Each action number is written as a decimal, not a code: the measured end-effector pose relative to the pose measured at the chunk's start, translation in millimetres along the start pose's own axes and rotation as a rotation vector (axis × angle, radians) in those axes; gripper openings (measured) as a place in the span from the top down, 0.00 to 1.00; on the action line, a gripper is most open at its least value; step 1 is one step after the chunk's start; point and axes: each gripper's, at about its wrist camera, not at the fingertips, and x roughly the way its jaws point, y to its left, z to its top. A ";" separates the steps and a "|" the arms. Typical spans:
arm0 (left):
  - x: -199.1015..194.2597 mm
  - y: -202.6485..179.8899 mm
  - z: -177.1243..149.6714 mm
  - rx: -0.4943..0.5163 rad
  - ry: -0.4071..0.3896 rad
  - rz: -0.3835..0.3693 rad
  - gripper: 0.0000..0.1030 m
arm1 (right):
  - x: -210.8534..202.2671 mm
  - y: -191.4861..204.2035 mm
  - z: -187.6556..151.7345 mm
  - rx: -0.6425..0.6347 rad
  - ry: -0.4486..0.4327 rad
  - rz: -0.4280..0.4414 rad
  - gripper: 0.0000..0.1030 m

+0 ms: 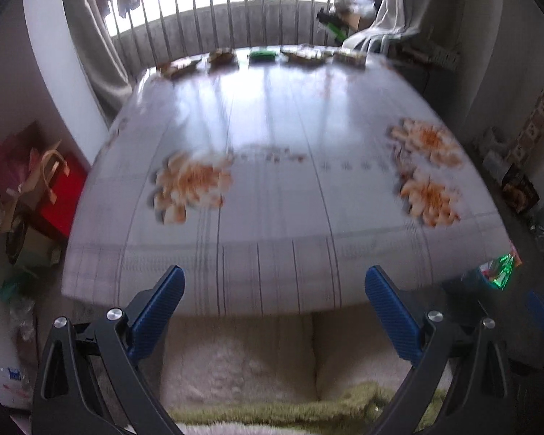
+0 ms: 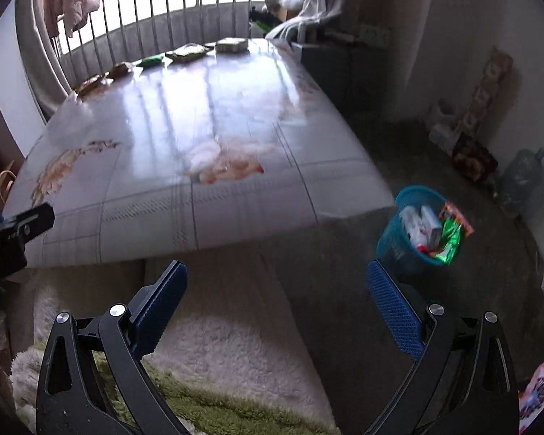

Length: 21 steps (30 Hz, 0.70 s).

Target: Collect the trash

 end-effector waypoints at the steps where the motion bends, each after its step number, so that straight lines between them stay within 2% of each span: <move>1: 1.8 -1.5 -2.1 -0.004 0.015 0.000 0.05 | 1.6 -0.4 -1.1 -0.004 0.003 -0.001 0.08; 11: 10.7 -31.8 -5.4 0.084 0.064 0.000 0.05 | 16.5 -5.8 -6.9 0.004 0.044 0.007 0.08; 21: 11.9 -30.3 2.3 0.073 0.053 0.027 0.05 | 15.2 -26.6 1.7 0.020 0.013 -0.060 0.08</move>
